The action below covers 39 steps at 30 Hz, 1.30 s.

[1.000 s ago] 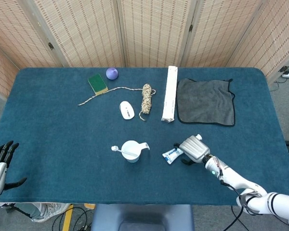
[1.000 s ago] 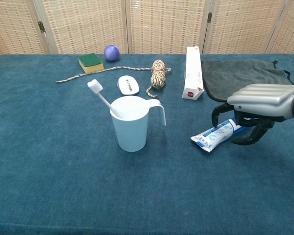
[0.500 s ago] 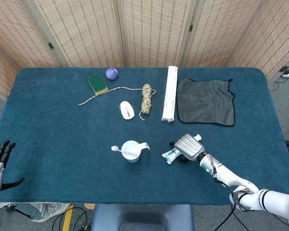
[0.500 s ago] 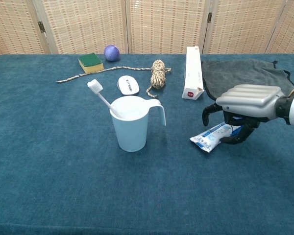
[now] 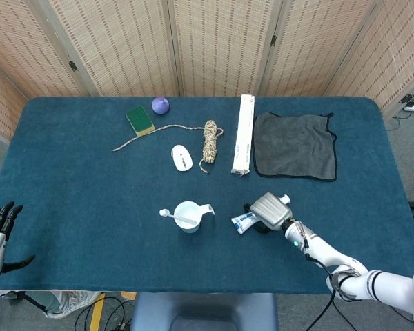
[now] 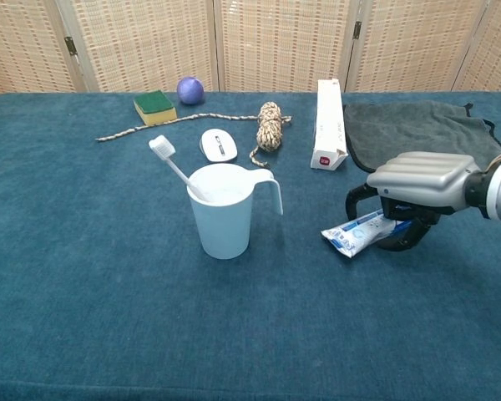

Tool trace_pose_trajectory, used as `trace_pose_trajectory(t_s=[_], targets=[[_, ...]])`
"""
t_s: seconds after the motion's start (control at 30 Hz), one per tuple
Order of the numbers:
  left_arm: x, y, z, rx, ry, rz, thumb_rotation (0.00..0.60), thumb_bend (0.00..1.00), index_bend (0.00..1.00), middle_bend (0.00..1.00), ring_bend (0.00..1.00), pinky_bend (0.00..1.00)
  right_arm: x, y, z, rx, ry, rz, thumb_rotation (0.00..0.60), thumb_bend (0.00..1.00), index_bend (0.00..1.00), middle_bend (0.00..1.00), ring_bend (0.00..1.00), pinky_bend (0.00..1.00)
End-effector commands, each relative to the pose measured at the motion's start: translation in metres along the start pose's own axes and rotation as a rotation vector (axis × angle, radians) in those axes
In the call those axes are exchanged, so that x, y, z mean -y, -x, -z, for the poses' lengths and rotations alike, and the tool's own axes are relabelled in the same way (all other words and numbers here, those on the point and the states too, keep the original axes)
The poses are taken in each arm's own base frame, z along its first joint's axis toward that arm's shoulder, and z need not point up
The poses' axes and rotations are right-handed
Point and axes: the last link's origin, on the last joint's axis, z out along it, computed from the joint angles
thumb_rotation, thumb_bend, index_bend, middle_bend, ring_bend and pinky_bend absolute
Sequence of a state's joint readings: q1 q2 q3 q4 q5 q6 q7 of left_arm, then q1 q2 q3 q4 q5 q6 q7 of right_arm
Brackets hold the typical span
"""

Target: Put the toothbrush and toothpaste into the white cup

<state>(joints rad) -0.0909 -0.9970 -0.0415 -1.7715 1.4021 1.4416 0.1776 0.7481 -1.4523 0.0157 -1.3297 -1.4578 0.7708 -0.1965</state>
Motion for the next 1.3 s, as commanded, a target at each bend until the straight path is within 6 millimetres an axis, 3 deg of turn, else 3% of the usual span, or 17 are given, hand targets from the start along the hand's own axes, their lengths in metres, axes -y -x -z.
trace_pose_trajectory(t_s=[0.03, 0.2, 0.37, 0.77, 1.07, 1.3], targets=[[0.001, 0.0, 0.0, -0.001, -0.003, 0.001, 0.6, 0.12, 0.09, 0.06, 0.1, 0.37, 0.001, 0.001, -0.001, -0.001, 0.002, -0.005, 0.6, 0.28, 0.39, 0.95, 1.0, 1.0], [0.002, 0.0, 0.0, -0.003, -0.006, 0.002, 0.6, 0.12, 0.09, 0.06, 0.11, 0.37, 0.003, 0.0, -0.004, -0.033, 0.012, -0.034, 0.6, 0.33, 0.51, 0.96, 1.0, 1.0], [0.004, 0.0, 0.001, -0.005, -0.011, 0.005, 0.6, 0.12, 0.09, 0.06, 0.11, 0.37, 0.005, -0.009, -0.002, -0.109, 0.023, -0.118, 0.6, 0.45, 0.64, 0.97, 1.0, 1.0], [0.003, -0.004, 0.003, -0.014, -0.004, 0.01, 0.6, 0.12, 0.09, 0.06, 0.1, 0.37, -0.007, -0.029, 0.024, -0.245, 0.01, -0.409, 0.6, 0.7, 0.73, 0.99, 1.0, 1.0], [0.0, -0.008, 0.003, -0.025, 0.003, 0.013, 0.6, 0.12, 0.09, 0.06, 0.11, 0.37, -0.008, -0.053, 0.037, -0.435, -0.063, -0.573, 0.6, 0.7, 0.76, 1.0, 1.0, 1.0], [-0.001, -0.007, 0.002, -0.022, 0.008, 0.01, 0.6, 0.12, 0.09, 0.06, 0.11, 0.37, 0.007, -0.079, 0.034, -0.526, -0.152, -0.697, 0.6, 0.7, 0.76, 1.0, 1.0, 1.0]])
